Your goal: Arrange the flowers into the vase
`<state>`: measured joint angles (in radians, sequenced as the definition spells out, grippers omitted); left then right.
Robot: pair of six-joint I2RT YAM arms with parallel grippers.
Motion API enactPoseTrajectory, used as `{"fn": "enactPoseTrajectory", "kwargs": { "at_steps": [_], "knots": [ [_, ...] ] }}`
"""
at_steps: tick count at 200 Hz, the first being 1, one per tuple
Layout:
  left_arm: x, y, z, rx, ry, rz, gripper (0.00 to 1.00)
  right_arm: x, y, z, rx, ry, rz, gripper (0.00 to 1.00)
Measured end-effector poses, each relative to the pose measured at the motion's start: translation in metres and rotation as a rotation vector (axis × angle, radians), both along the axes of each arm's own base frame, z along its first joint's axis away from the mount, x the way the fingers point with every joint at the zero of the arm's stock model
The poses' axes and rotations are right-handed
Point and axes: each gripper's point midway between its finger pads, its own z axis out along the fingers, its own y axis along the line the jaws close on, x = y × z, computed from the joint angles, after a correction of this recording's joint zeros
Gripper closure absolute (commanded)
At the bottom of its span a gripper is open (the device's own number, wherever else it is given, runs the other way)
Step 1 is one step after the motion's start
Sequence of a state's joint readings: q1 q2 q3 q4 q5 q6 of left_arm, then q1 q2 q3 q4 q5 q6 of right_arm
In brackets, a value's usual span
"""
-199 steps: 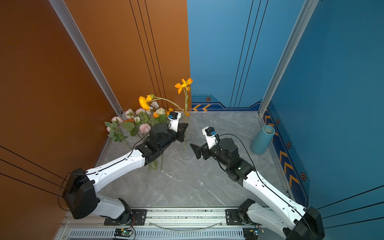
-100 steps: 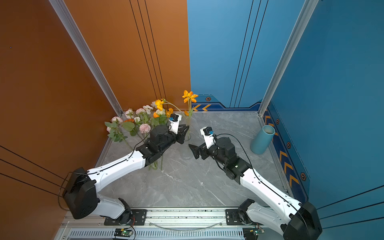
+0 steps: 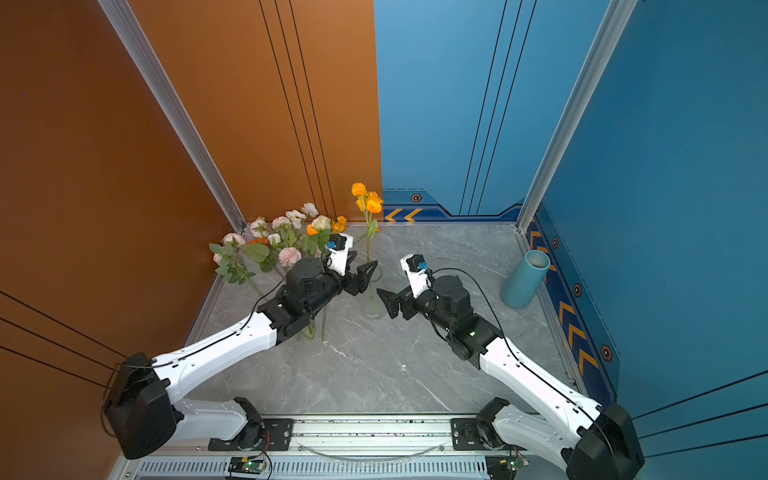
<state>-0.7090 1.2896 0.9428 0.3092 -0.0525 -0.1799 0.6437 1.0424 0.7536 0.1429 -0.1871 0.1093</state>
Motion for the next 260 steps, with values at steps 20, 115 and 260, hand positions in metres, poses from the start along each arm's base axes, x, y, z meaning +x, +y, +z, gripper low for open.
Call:
{"fn": "enactPoseTrajectory", "kwargs": {
  "at_steps": [20,115,260],
  "knots": [
    [-0.013,0.013,0.014,-0.012,-0.016,0.011,0.29,-0.015,0.016,0.0,-0.04,-0.04,0.067,0.0],
    [0.005,0.191,-0.066,0.042,0.417,0.615,0.45,-0.06,0.116,-0.033,-0.144,-0.048,0.34,0.0],
    [0.089,0.274,-0.193,0.04,0.915,0.85,0.76,-0.086,0.179,-0.129,-0.177,-0.031,0.455,0.0]
  ]
}}
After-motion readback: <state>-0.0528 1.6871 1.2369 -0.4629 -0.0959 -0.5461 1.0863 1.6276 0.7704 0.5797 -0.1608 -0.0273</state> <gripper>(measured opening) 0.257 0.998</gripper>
